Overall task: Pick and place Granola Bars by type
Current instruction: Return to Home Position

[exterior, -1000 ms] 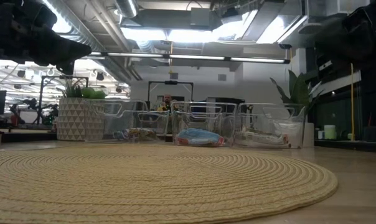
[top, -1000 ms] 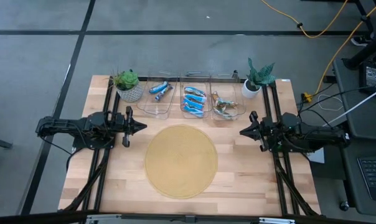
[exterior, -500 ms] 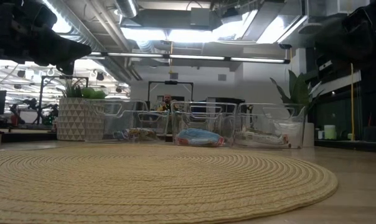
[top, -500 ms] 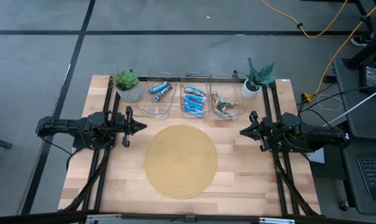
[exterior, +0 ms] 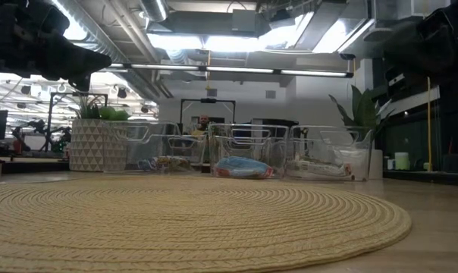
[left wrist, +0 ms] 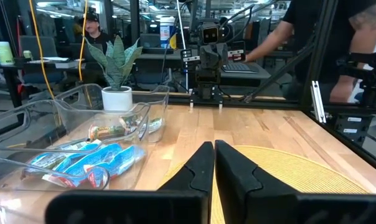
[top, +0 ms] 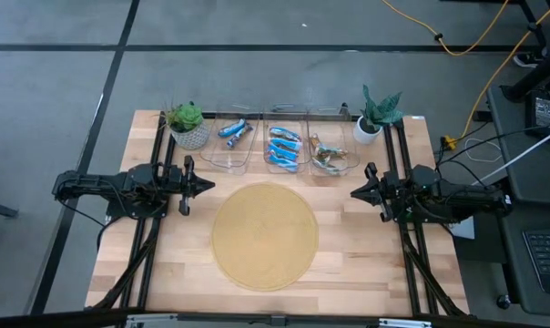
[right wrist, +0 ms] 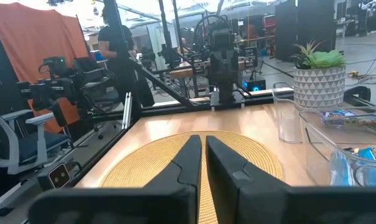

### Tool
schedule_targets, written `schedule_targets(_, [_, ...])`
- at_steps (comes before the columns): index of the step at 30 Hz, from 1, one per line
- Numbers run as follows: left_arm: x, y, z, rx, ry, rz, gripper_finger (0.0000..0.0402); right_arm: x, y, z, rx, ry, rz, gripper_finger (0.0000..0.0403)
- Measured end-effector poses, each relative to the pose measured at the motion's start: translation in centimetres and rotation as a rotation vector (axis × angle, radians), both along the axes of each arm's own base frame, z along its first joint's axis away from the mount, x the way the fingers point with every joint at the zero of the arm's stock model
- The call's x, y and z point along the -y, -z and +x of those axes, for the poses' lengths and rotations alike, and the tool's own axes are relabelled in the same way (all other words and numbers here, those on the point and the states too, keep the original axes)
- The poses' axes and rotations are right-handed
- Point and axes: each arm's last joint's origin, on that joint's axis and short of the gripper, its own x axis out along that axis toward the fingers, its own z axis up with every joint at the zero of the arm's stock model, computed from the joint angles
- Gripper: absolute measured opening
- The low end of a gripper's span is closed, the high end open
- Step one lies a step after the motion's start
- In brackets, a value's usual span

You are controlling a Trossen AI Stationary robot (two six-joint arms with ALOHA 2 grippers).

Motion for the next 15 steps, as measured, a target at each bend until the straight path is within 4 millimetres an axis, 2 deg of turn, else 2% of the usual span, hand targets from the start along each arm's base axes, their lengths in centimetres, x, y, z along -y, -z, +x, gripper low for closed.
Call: schedule_targets(15, [0.00,0.00,0.00,0.000,0.000,0.001,0.0010,0.00,0.00,0.00,0.000,0.000,0.000,0.0028])
